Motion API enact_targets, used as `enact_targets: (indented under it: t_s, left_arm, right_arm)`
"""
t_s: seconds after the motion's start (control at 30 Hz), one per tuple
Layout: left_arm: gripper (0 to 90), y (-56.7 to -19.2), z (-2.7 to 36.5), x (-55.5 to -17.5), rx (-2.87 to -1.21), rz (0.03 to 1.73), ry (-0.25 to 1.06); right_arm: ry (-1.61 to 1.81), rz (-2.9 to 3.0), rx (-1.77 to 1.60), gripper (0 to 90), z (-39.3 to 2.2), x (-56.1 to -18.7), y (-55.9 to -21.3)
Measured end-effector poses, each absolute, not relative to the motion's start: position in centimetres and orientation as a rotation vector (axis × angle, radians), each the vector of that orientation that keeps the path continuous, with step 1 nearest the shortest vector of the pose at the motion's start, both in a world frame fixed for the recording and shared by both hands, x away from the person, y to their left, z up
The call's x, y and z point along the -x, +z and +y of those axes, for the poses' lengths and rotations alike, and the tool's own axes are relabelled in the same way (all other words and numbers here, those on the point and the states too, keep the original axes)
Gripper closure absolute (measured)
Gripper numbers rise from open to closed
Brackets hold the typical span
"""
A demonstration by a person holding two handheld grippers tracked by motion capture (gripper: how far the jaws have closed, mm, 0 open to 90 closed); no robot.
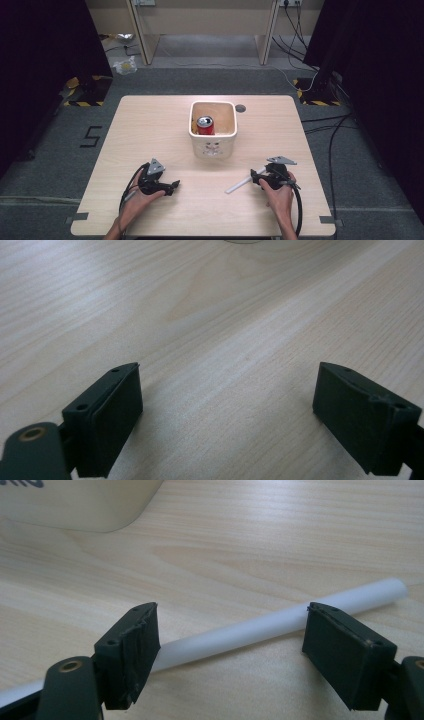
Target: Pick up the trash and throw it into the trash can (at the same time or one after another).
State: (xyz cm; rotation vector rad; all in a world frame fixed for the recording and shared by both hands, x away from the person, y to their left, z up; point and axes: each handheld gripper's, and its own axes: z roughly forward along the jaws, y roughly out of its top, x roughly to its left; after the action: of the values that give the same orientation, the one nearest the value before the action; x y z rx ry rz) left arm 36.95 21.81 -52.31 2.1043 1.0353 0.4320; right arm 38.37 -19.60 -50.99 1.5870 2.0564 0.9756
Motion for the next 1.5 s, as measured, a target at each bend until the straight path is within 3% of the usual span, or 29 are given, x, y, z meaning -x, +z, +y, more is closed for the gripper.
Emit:
enact_targets:
  t_s: [0.73,1.07,1.5]
  left_arm:
    - [11.7,-52.3,21.8,-37.0,-2.103,1.035,0.433]
    - [11.7,-52.3,21.8,-37.0,-2.105,1.034,0.433]
    - [11.7,-52.3,21.8,-37.0,-2.104,1.035,0.433]
  right_arm:
    - [0.881,2.101,-1.446,47.0,-20.0,-40.6,-50.9]
    - [0.915,2.087,-1.479,40.4,-19.6,-38.6,-50.1]
    - [0.914,2.122,-1.461,44.2,-18.4,-36.4,-50.9]
